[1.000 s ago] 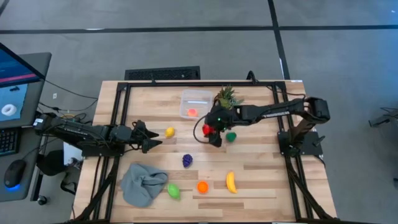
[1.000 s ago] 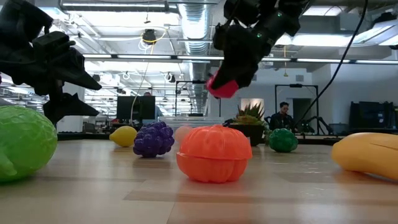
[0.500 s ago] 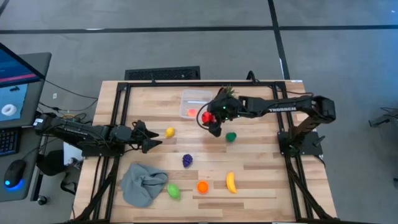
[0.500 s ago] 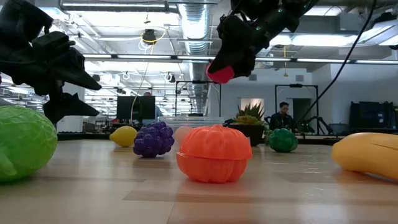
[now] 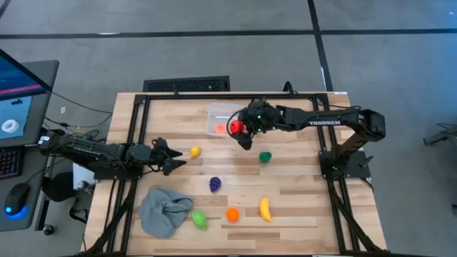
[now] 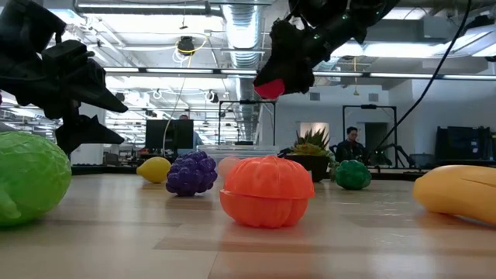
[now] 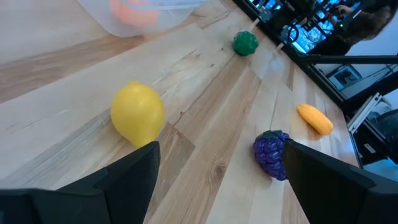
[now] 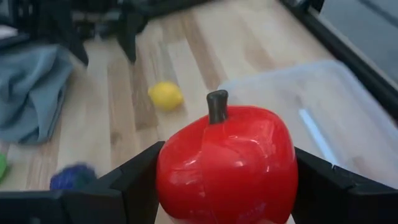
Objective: Pick and placing Produce into tupperware
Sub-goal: Put the red apple into the transparent container
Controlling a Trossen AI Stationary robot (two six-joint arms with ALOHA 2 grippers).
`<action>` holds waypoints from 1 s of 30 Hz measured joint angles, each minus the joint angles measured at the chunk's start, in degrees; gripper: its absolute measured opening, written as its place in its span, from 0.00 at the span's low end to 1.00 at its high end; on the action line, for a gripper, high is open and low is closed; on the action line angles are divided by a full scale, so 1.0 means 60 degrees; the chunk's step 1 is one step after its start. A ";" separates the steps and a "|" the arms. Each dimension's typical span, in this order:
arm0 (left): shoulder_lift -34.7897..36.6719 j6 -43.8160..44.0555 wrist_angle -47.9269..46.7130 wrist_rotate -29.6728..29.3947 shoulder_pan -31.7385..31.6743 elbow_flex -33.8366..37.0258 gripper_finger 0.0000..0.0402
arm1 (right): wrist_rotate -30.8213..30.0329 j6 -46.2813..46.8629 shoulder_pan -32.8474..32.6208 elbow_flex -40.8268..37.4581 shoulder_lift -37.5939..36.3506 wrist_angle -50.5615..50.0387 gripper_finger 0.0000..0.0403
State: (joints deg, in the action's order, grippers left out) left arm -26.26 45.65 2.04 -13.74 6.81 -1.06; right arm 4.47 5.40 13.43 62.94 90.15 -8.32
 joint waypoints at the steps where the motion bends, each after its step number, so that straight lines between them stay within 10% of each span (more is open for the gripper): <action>1: 0.0000 0.0000 0.0000 0.0000 0.0000 0.0000 0.80 | -0.0007 0.0081 0.0044 0.0000 0.0017 0.0203 0.74; 30: -0.0018 -0.0087 0.0015 -0.0089 0.0001 0.0004 0.80 | -0.1833 0.1597 0.0222 -0.0004 0.1855 0.2314 0.74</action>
State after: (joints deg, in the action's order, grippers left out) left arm -26.37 45.12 2.13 -14.27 6.82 -1.04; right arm -6.53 14.98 14.76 62.92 101.28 5.57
